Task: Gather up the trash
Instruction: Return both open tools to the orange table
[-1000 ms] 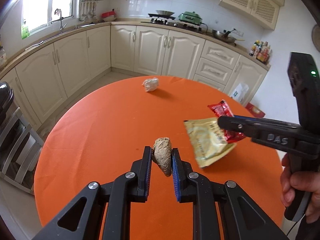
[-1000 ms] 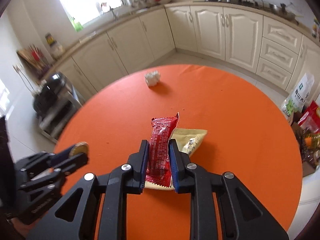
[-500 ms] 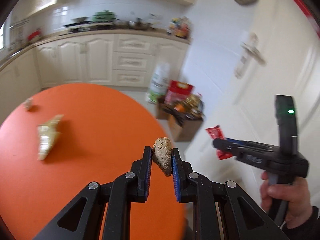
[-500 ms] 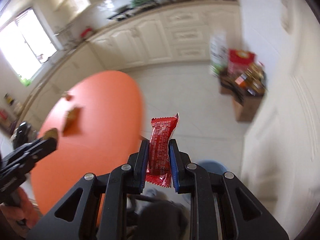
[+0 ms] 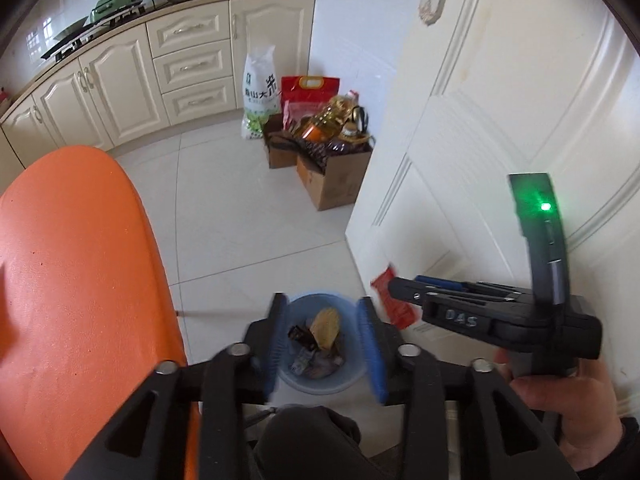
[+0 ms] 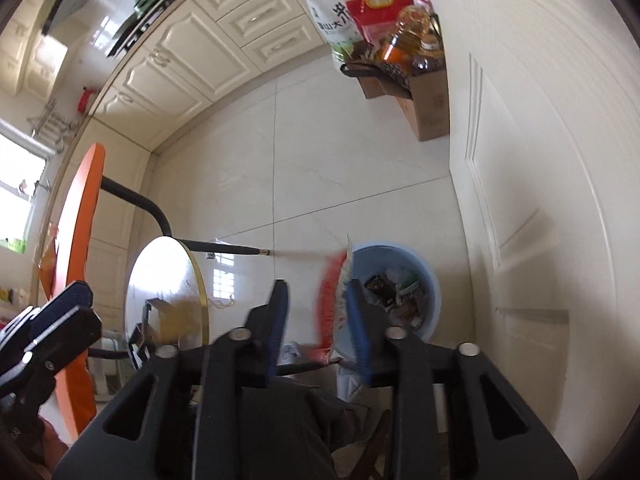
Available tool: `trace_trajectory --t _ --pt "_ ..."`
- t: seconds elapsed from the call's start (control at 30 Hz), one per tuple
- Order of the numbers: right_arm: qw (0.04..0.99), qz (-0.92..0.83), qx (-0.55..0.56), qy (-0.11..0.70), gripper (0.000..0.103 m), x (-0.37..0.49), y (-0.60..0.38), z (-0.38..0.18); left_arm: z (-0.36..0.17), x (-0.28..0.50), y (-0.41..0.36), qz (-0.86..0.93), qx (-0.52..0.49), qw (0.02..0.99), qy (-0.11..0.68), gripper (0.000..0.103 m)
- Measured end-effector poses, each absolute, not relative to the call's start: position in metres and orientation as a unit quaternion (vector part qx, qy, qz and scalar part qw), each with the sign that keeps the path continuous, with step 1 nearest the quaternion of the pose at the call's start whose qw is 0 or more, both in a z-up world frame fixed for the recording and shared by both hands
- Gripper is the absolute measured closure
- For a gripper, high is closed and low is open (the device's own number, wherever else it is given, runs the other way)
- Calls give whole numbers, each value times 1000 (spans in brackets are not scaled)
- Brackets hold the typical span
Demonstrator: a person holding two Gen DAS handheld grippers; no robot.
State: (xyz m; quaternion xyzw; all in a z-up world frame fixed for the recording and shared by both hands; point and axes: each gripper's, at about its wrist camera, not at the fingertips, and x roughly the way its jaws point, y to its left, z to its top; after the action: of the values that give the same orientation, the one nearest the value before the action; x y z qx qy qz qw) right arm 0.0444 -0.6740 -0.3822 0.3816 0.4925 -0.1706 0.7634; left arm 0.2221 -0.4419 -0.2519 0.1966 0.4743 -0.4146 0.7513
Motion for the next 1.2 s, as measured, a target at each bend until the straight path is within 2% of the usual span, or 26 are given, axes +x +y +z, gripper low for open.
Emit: trace_trajectory --t 0.03,0.1,0.2,0.27,0.33,0.47,0.7,0.9,1.2 --pt "762 -173 385 491 49 43 -676 -384 -253 221 -448 -412 197 753 474 45" --pt "764 -178 384 487 40 37 -674 -383 -249 221 -453 -406 196 761 466 35" --pt "766 -196 378 481 30 38 -675 -374 -242 206 -462 -411 184 768 455 30" --pt "772 -209 368 474 10 38 -672 -362 -232 189 -439 -415 169 781 436 21" --pt "783 -221 344 469 5 45 -665 -346 -218 180 -408 -411 146 799 413 12" --pt "817 -212 298 447 1 73 -635 -303 -192 157 -341 -372 104 847 364 1" --pt "875 -115 230 411 0 148 -546 -233 -153 130 -222 -269 46 906 323 1" --pt "895 -50 184 403 0 199 -460 -199 -131 99 -136 -192 7 930 314 1" --pt "920 22 119 373 0 236 -361 -155 -110 48 -75 -98 -25 947 306 1"
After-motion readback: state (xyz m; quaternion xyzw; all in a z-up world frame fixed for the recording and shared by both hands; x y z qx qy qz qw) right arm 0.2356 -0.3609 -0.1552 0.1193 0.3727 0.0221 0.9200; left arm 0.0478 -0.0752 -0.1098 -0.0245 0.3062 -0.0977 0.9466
